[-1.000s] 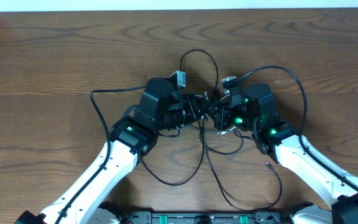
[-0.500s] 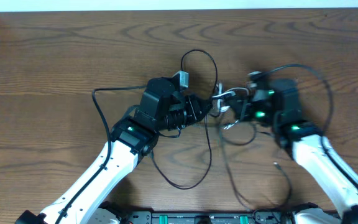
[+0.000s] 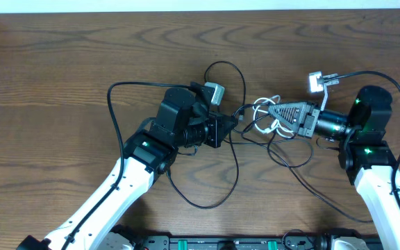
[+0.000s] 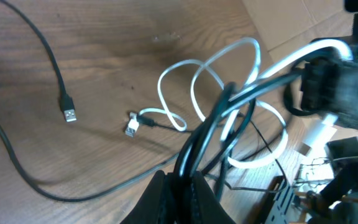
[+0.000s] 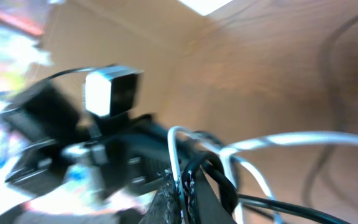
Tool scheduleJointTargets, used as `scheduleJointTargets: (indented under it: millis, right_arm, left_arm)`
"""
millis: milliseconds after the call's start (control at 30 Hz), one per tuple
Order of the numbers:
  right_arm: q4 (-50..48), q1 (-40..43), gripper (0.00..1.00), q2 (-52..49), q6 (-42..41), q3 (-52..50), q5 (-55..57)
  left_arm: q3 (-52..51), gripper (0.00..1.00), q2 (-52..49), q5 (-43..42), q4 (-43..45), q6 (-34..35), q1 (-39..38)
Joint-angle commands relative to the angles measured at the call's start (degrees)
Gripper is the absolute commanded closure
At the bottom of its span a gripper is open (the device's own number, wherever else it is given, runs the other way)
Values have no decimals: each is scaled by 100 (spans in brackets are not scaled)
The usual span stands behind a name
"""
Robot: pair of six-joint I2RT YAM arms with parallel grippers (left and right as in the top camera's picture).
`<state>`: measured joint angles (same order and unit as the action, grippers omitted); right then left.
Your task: Untangle cables
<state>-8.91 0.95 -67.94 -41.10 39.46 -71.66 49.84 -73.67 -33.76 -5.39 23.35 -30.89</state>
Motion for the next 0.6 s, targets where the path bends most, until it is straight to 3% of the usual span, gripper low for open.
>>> scheduleJointTargets:
  millis: [0, 200, 433, 567]
  right_arm:
    - [-262, -31, 99, 114, -1099, 17, -1016]
    - [-1025, -48, 99, 114, -1871, 17, -566]
    - [-2490, -542, 99, 114, -3362, 17, -308]
    - [-3136, -874, 99, 114, -3617, 17, -55]
  left_arm:
    - [101, 92, 90, -9, -33, -474, 22]
    - [101, 92, 87, -13, -33, -555, 22]
    - [101, 92, 31, -2, -57, -809, 22]
    - [101, 92, -59, 282, -61, -813, 22]
